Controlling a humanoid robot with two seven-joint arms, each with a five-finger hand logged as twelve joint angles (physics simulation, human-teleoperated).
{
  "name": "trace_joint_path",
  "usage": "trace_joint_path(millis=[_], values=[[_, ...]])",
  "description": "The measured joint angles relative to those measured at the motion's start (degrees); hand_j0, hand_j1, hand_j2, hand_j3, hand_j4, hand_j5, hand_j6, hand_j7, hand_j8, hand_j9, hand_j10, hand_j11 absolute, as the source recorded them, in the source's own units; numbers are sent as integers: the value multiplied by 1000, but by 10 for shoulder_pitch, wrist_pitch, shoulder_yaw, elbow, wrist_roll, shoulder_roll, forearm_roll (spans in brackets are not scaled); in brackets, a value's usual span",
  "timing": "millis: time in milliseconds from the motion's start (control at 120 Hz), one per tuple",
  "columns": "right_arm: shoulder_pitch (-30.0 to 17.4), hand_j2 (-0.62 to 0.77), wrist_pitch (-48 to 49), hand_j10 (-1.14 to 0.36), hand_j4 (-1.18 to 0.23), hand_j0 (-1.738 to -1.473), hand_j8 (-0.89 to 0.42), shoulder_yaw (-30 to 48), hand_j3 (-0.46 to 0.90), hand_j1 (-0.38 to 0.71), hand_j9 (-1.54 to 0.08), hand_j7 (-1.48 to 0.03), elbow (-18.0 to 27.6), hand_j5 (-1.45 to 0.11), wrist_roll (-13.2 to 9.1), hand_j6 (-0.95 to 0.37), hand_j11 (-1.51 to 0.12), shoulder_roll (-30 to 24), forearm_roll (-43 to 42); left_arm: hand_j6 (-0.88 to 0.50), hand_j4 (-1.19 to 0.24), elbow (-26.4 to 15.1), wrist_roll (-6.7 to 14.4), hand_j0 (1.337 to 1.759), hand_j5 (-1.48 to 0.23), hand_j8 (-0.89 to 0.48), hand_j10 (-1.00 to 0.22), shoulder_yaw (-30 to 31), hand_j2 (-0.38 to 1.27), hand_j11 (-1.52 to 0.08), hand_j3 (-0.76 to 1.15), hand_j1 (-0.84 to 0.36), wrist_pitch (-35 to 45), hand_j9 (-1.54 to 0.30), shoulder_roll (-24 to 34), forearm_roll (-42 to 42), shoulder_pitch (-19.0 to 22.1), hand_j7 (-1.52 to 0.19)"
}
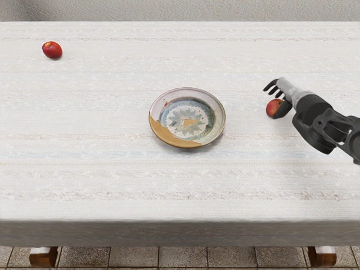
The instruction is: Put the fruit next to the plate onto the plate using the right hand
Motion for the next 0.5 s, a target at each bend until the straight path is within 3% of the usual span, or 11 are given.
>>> trace_joint_path(millis=[300, 500], values=[[-2, -75, 4, -393, -393, -1658, -394, -14, 0, 117, -508, -507, -24, -508, 15, -394, -508, 11, 5, -245, -245, 0, 0, 1658, -318, -245, -245, 0, 49, -318, 0, 55, 0, -318, 0, 0, 0, -318], [0, -37, 4, -477, -498, -1657, -395, -18, 0, 225, -656, -651, -23, -656, 17, -502, -656, 10, 7, -245, -245, 0, 0, 1658, -318, -245, -245, 0, 49, -318, 0, 55, 0, -318, 0, 0, 0, -318]])
